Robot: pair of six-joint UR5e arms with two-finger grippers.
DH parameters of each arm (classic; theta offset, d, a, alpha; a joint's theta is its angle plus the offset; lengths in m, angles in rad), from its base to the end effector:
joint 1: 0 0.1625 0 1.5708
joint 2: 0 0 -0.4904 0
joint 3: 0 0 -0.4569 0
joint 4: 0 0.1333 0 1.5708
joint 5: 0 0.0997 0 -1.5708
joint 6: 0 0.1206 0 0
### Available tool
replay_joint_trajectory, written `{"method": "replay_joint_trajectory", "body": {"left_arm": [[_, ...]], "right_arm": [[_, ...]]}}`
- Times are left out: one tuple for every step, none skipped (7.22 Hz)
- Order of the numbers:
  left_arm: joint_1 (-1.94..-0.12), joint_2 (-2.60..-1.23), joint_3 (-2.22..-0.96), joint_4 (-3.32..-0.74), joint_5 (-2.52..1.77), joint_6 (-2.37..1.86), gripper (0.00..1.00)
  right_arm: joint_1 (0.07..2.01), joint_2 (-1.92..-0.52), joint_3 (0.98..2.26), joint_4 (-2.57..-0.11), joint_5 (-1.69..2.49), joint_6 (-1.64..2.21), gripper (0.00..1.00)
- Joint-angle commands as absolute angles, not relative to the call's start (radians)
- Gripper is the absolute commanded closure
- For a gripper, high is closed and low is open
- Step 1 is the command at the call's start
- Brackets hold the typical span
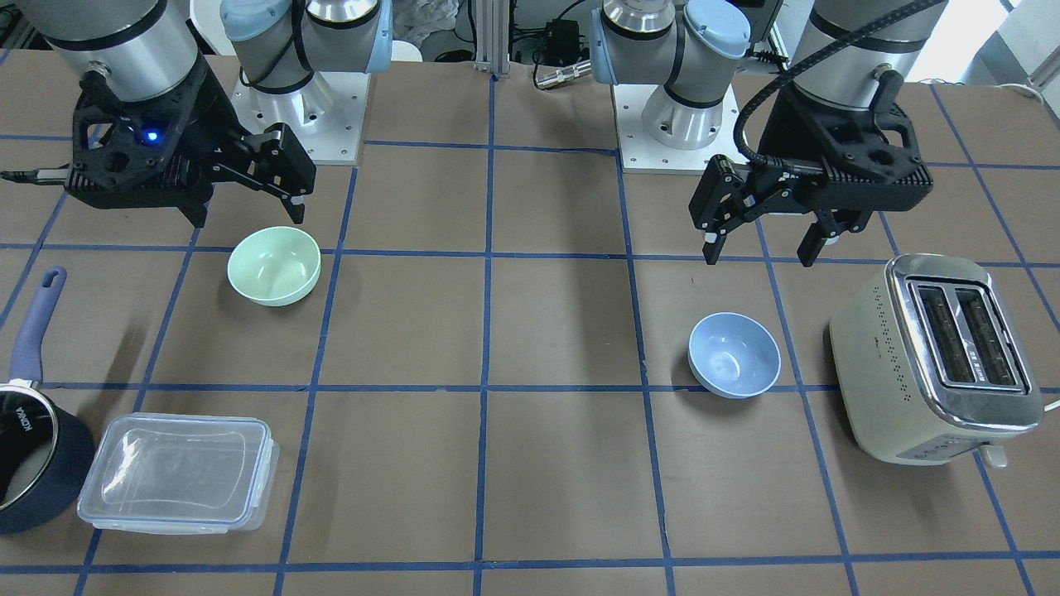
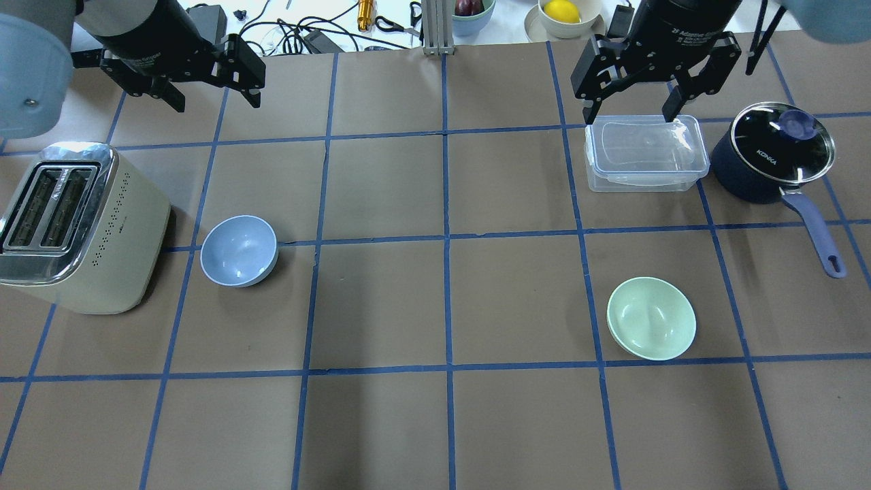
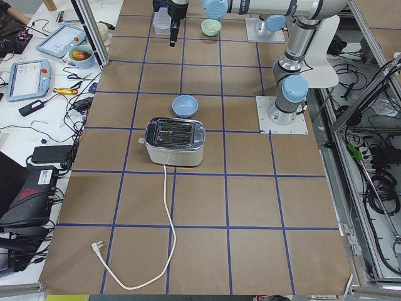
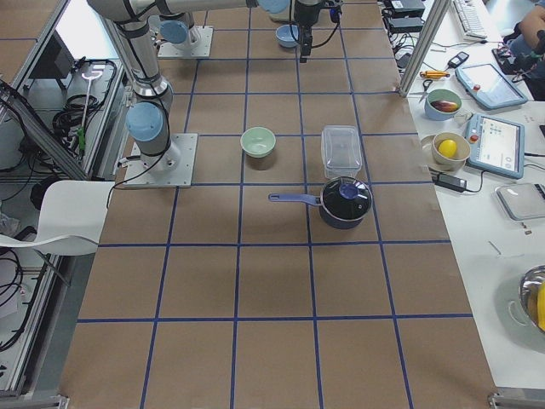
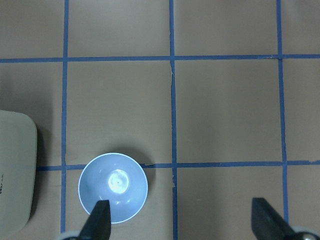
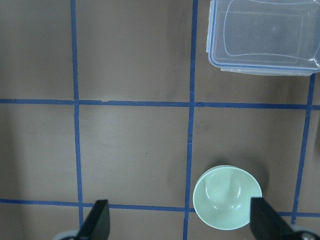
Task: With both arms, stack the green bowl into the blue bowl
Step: 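Lower the left gripper toward the pale blue bowl near the toaster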
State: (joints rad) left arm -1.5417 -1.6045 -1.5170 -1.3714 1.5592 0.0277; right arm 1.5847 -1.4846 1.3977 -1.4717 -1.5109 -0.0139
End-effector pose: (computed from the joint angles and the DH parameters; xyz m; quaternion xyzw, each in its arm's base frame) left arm -0.1173 -0.6006 0.5658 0.0001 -0.9940 0.1096 0.0026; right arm 0.1488 -0.5936 0.5691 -0.0137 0.9994 0.0061 0.0299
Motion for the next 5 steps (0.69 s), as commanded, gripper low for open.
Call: {"method": "replay_joint_trajectory", "body": {"left_arm": [[-1.542,-1.605,-1.519,-1.373,1.559,0.028,0.00],[-1.542,-1.603,-1.519,-1.373,1.560,0.028,0.00],[-1.542,-1.601,-1.520,-1.377,1.562,0.029,0.00],[-1.542,-1.597,-1.531,-1.379,1.565,0.031,0.00],[-1.542,-1.582,-1.567,-1.420,1.566,0.031,0.00]], "right_arm": [[1.585,-1.485,1.401,-1.474,-1.506,-0.014,0.00],[1.585,-1.485,1.401,-1.474,-1.506,-0.014,0.00],[1.585,-1.485,1.401,-1.474,-1.505,-0.018,0.00],[1.585,-1.485,1.401,-1.474,-1.506,-0.018,0.00],[1.585,-1.485,1.401,-1.477,-1.512,-0.015,0.00]]}}
